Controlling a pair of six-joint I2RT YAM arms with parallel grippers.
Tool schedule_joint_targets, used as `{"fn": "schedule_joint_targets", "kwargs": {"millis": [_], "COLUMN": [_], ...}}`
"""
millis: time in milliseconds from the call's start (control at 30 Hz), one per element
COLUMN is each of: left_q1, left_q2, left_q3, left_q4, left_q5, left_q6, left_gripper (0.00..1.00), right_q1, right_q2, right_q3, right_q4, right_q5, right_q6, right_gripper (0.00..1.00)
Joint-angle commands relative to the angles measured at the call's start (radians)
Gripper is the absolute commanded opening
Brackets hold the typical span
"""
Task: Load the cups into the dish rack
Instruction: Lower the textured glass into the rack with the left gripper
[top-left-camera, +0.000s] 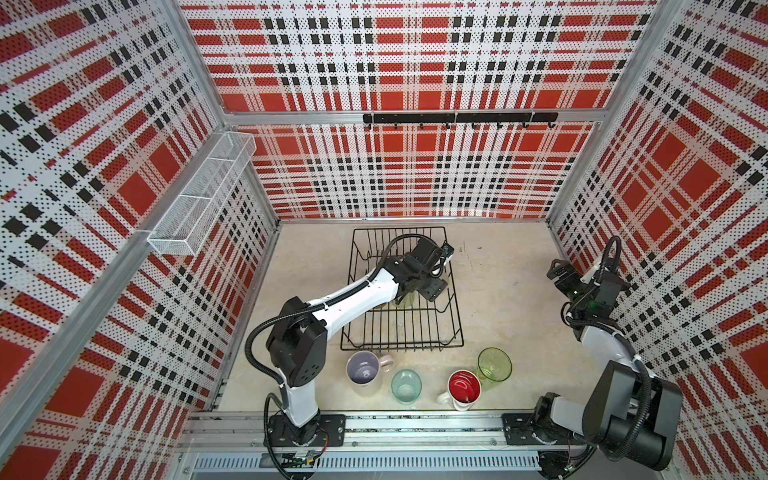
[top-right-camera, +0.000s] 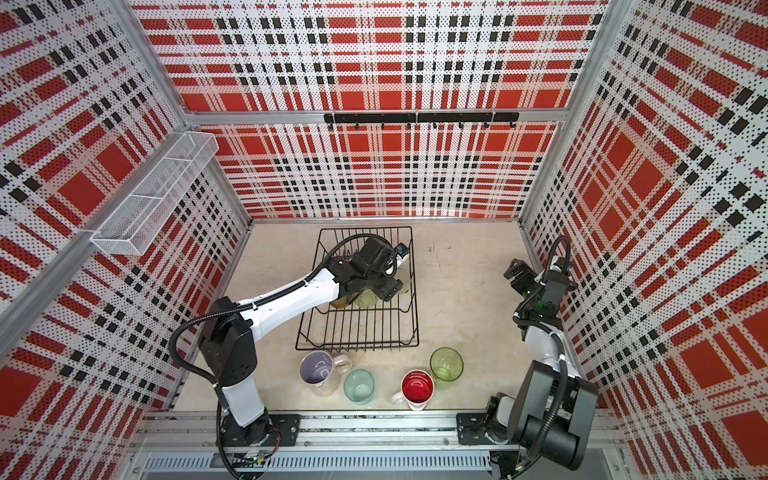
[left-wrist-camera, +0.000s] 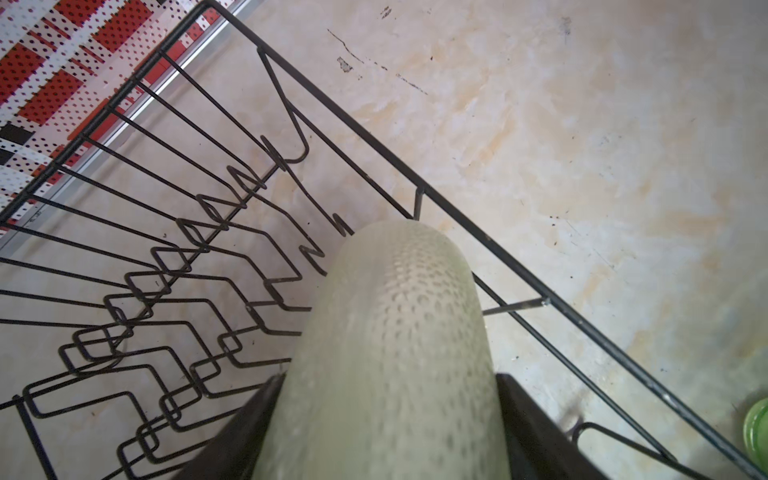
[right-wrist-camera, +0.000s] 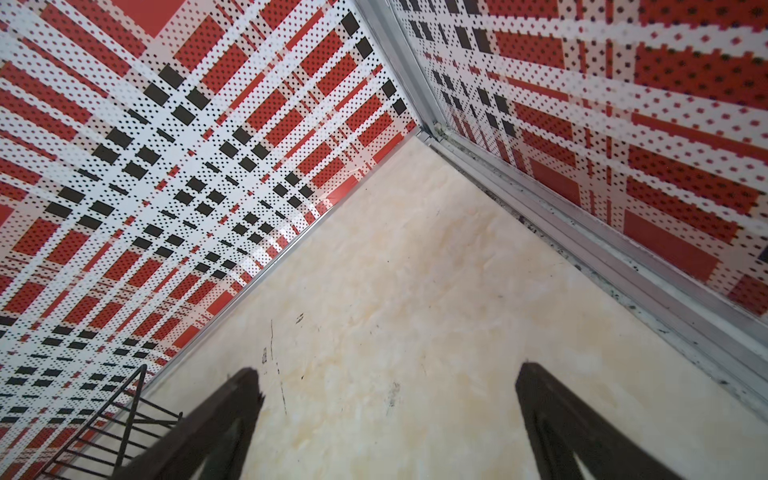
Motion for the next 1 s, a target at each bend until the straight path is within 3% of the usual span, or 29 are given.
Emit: {"fn": "schedule_joint_targets", "kwargs": {"millis": [0,200,433,967], "left_q1": [-0.025,-0.027,-0.048,-0.059], "left_q2": [0.018,0.026,0.086,0.204], "left_q3": [0.043,0.066,0.094,0.219], "left_q4": [-0.074,-0.138,-0.19,-0.263], "left_q5": [-0.062,-0.062,-0.086,-0.164], "left_q6": [0.033,0.046,0.05,0.05], "left_gripper": [0.67,0.68,0.73,0.78], "right_q1": [-0.005,-0.005,-0.005,-0.006], "right_q2": [-0.013,0.002,0.015,0.032], "right_q3": [0.013,0.029,0.038,0.035], "right_q4": [-0.044,-0.068,-0.133,-0.133], "right_q5": [-0.015,-0.005,0.103,0.043], "right_q6": [-0.069,-0.094,-0.149,-0.151], "right_gripper": [1.0,1.0,1.0,1.0]}}
